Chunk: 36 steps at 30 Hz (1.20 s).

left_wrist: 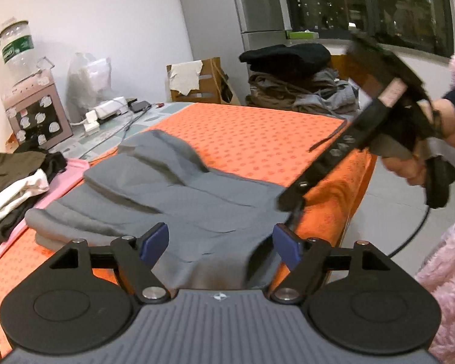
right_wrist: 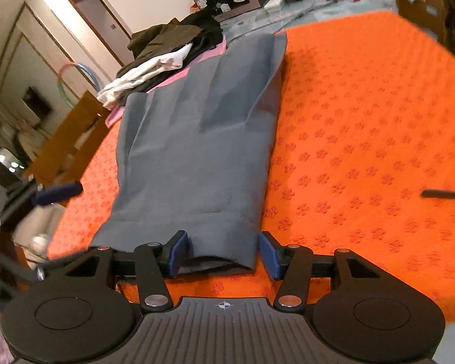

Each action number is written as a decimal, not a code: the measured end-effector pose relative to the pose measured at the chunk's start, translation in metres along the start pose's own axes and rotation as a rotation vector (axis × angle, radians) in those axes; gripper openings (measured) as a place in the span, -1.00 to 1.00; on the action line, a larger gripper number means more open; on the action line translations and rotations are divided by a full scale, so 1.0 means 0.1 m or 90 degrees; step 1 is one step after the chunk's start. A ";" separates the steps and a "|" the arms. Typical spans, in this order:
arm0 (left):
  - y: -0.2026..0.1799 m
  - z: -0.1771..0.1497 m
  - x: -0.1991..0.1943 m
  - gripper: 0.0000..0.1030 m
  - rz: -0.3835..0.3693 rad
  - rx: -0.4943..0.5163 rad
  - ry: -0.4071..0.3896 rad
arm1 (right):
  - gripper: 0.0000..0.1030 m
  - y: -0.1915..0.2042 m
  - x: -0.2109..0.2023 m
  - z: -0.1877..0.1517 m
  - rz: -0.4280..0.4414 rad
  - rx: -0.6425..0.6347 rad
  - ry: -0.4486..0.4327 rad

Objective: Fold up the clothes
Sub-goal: 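Grasp the skirt edge with the left tool while the right tool grasps it, then fold the held skirt edge over the skirt with both tools and release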

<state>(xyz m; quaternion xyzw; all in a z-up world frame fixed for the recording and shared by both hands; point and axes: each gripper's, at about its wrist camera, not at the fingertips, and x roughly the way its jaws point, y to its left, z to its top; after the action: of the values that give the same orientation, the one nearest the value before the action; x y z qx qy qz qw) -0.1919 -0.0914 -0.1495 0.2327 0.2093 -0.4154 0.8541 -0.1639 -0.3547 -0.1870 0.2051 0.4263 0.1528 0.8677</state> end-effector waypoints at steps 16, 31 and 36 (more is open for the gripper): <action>-0.59 -0.06 0.44 0.64 0.138 0.009 0.007 | -0.72 -0.05 -0.12 0.54 0.120 0.191 0.069; -0.74 -0.34 0.53 0.42 0.307 0.068 0.010 | -0.72 0.04 -0.16 0.81 0.115 0.267 0.093; -0.78 -0.44 0.47 -0.24 0.292 0.155 -0.014 | -0.68 0.02 -0.17 0.80 0.100 0.249 0.095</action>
<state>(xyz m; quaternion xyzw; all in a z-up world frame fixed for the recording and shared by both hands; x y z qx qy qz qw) -0.2354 -0.1381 -0.2286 0.3708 0.0905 -0.2356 0.8938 -0.1096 -0.3779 -0.1303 0.3902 0.4934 0.1495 0.7629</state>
